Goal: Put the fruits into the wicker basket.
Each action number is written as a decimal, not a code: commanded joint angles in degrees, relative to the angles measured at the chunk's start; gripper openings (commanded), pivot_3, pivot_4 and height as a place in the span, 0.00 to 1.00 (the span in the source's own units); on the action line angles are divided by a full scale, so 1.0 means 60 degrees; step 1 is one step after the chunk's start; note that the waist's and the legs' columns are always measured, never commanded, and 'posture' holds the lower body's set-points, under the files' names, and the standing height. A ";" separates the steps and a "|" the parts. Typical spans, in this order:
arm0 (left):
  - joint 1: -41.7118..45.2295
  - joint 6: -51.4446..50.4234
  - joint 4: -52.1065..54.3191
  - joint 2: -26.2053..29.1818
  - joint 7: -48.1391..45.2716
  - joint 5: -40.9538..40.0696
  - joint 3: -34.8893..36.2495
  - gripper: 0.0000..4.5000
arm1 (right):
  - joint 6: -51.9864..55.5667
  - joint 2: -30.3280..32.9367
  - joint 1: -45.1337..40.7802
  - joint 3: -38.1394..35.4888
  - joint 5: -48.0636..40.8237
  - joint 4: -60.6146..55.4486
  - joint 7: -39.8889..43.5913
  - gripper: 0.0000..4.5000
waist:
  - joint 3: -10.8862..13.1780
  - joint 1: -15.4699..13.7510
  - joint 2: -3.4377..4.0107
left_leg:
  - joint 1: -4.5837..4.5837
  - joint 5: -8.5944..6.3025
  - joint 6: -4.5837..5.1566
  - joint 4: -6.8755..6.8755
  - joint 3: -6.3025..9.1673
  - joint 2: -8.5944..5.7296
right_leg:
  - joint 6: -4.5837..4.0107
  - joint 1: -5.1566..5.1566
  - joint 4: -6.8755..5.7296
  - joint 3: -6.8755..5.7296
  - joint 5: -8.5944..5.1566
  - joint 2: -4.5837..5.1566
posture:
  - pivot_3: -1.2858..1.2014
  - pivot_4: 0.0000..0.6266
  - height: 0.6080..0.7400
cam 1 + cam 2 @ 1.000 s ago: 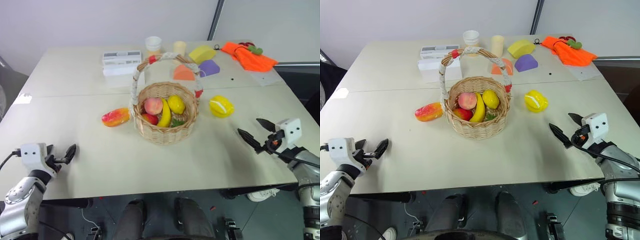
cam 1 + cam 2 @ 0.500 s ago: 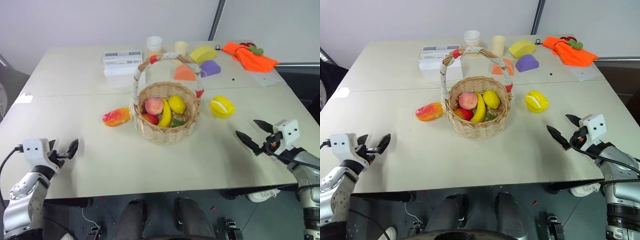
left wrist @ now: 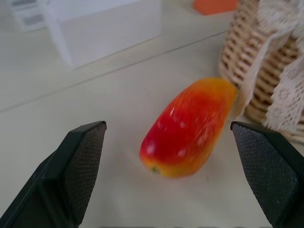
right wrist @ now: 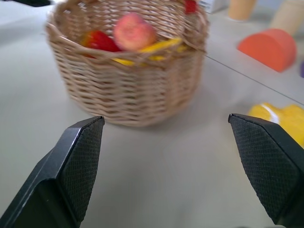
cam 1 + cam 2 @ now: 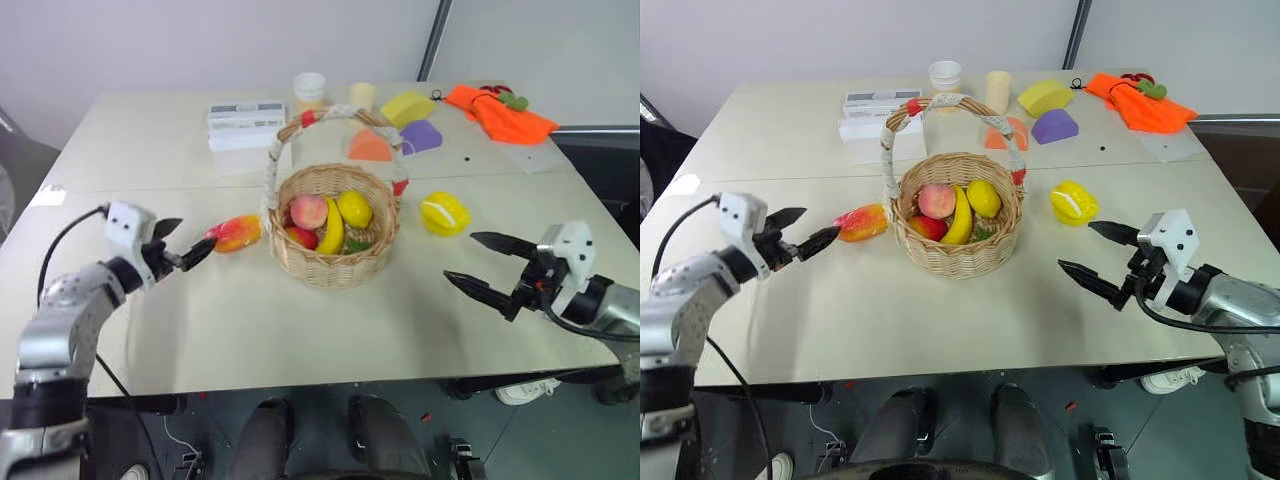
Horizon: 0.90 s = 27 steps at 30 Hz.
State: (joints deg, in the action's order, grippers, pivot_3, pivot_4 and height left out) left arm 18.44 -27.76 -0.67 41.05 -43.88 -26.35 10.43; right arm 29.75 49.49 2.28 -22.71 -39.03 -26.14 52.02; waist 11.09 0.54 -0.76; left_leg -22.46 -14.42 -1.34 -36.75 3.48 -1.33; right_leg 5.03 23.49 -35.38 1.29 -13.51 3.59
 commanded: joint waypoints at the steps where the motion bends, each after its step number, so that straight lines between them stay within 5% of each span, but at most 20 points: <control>1: 0.1007 -0.0107 -0.0727 0.0382 -0.0973 0.0413 -0.0788 1.00 | 0.0851 0.0521 -0.0502 -0.0328 -0.1166 -0.1221 -0.0105 0.97 | 0.0001 0.0017 -0.0002 | -0.0001 0.0000 0.0000 0.0000 0.0000 0.0001 | 0.0000 0.0001 0.0001 0.0000 0.0000 -0.0002 | 0.52 0.24 1.00; 8: 0.3318 0.0827 -0.3623 0.0038 -0.1942 0.1981 -0.2470 1.00 | 0.1516 0.0585 -0.1727 0.0565 -0.1908 -0.2295 -0.0696 0.97 | 0.0011 -0.0008 -0.0021 | -0.0008 0.0000 0.0001 0.0000 -0.0004 0.0001 | 0.0002 0.0001 0.0001 -0.0022 0.0000 -0.0007 | 0.52 0.24 1.00; 14: 0.3856 0.1379 -0.4773 -0.0249 -0.2480 0.2683 -0.2964 1.00 | 0.1504 0.0185 -0.2219 0.1364 -0.2109 -0.2914 -0.1231 0.97 | 0.0013 0.0009 -0.0025 | -0.0056 -0.0001 0.0005 0.0000 0.0006 0.0000 | 0.0044 0.0042 0.0008 -0.0014 0.0017 0.0002 | 0.52 0.24 1.00; 17: 0.3863 0.1355 -0.4863 -0.0288 -0.2669 0.2688 -0.2887 0.82 | 0.1449 0.0050 -0.2182 0.1556 -0.2015 -0.3016 -0.1378 1.00 | 0.0013 0.0004 -0.0026 | -0.0143 0.0000 0.0005 -0.0038 0.0013 0.0000 | 0.0063 0.0134 -0.0029 -0.0013 0.0031 0.0000 | 0.52 0.24 1.00; 21: 0.3772 0.1375 -0.4843 -0.0211 -0.2589 0.2762 -0.2716 0.46 | 0.1357 0.0059 -0.2180 0.1632 -0.1953 -0.2989 -0.1392 1.00 | 0.0014 -0.0001 -0.0027 | -0.0164 0.0001 0.0006 -0.0064 0.0010 -0.0005 | 0.0095 0.0164 -0.0066 -0.0010 0.0050 0.0002 | 0.52 0.24 1.00; 27: 0.2029 0.0913 -0.2833 0.0614 -0.2779 0.1582 -0.1011 0.46 | 0.1123 0.0164 -0.2187 0.1560 -0.1626 -0.2802 -0.1287 1.00 | 0.0015 0.0096 -0.0028 | -0.0148 0.0001 0.0006 -0.0061 0.0007 0.0004 | 0.0093 0.0169 -0.0091 0.0001 0.0049 -0.0002 | 0.52 0.24 1.00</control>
State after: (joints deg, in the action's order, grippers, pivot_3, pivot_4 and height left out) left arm 32.13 -21.13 -22.73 42.68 -59.18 -13.61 0.16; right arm 38.04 50.09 -10.62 -11.79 -49.37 -42.46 44.05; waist 11.18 1.11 -0.93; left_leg -23.36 -14.42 -1.31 -37.08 3.50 -1.25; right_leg 5.58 24.57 -35.94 1.33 -13.22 3.61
